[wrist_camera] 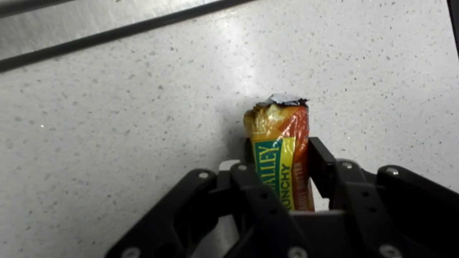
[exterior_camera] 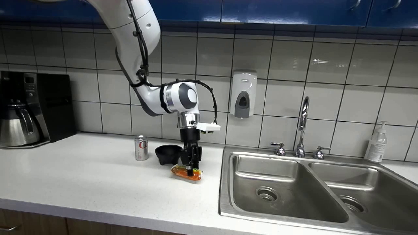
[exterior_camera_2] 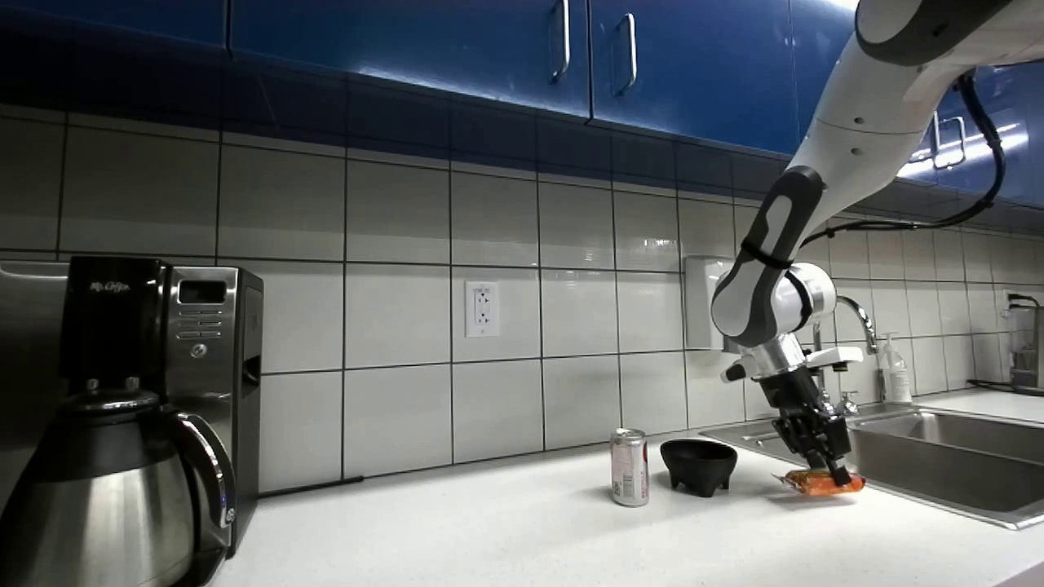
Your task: Put the candy bar into the black bowl
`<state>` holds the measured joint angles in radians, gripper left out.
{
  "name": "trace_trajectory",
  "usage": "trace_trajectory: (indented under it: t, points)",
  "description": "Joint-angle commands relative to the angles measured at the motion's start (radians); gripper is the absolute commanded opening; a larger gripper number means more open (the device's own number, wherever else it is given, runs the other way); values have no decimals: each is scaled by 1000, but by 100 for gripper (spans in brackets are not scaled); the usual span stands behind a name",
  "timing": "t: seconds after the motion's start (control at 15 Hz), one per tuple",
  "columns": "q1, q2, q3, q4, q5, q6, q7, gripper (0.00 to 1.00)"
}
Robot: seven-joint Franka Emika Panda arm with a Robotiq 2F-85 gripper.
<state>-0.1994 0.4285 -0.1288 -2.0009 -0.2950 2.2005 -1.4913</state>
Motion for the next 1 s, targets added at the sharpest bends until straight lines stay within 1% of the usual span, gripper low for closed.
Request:
trace_trajectory:
  t: [0.0,0.47,0.67,0.93]
  points:
    - [-10,-136,10,-120,-13,44,-14,16]
    - [12,-320,5,-271,-19,116,-2,16]
    - [25,-366,5,-292,11,120,16,16]
    - [39,-377,4,-279,79,118,86,16]
